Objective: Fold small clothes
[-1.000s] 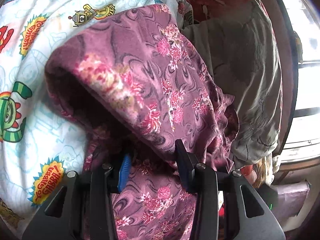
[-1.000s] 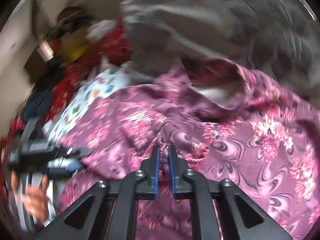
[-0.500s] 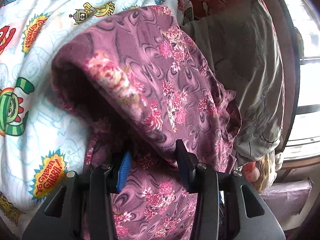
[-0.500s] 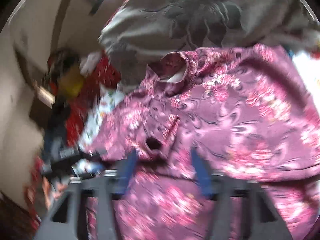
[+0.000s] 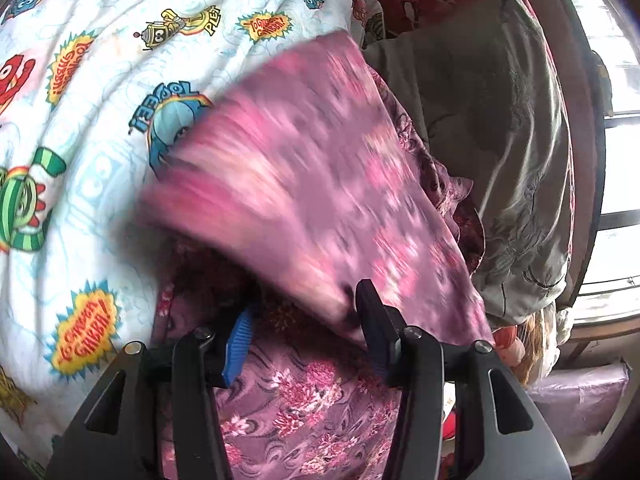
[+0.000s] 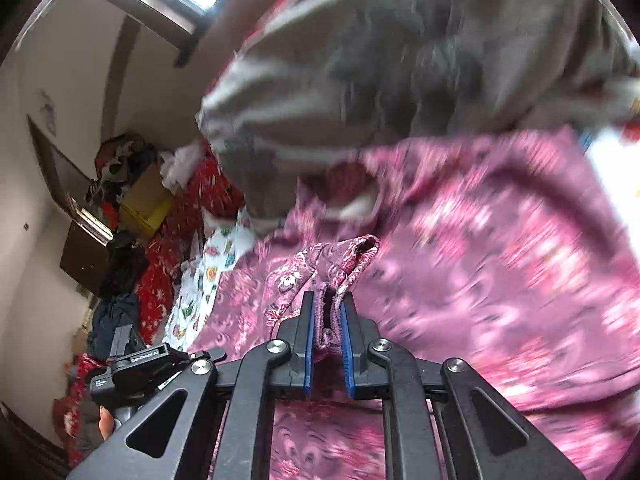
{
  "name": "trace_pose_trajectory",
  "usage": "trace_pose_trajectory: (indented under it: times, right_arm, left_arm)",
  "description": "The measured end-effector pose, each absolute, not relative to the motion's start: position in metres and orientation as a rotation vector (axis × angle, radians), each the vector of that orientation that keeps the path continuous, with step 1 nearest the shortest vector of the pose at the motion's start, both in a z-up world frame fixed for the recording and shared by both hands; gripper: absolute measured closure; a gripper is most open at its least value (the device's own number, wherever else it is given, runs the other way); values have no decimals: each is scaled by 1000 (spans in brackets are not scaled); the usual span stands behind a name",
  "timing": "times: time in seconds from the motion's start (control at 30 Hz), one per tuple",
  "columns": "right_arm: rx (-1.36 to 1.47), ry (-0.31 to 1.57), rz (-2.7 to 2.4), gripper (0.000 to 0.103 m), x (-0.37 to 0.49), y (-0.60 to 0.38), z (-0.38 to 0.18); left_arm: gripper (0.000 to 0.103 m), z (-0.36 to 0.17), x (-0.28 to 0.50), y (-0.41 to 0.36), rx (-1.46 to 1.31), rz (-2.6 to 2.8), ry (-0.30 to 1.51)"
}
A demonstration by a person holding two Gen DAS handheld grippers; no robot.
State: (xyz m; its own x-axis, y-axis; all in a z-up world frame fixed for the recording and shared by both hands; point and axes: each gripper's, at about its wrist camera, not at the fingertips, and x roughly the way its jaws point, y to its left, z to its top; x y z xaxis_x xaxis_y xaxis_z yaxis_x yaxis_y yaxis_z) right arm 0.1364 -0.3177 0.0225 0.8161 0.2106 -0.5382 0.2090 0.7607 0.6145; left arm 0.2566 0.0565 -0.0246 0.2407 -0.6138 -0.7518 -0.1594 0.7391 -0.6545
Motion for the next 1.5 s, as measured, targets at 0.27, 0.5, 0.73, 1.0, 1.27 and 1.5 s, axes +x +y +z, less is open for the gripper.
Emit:
trace_pose_trajectory:
  times: [0.27, 0.5, 0.73, 1.0, 1.27, 1.5]
  right_arm:
    - [751, 594, -162, 92, 96, -395, 22]
    - [819, 722, -352, 92, 69, -426, -26]
    - [838, 664, -270, 54, 80, -421, -12]
    - [712, 628, -258, 101, 89, -400, -3]
    - [706, 691, -326, 96, 74, -405, -10]
    - [638, 816, -231, 94, 95, -371, -31]
  left_arm:
    - [77, -22, 248, 41, -670, -306, 1305]
    - [86, -23, 246, 41, -610, -302, 1330]
    - [84, 5, 221, 9, -485, -425, 1279]
    - [79, 10, 238, -8, -295, -366, 1214]
    - [79, 11, 239, 4, -329, -400, 1239]
    - [52, -14, 225, -29, -107, -370, 1200]
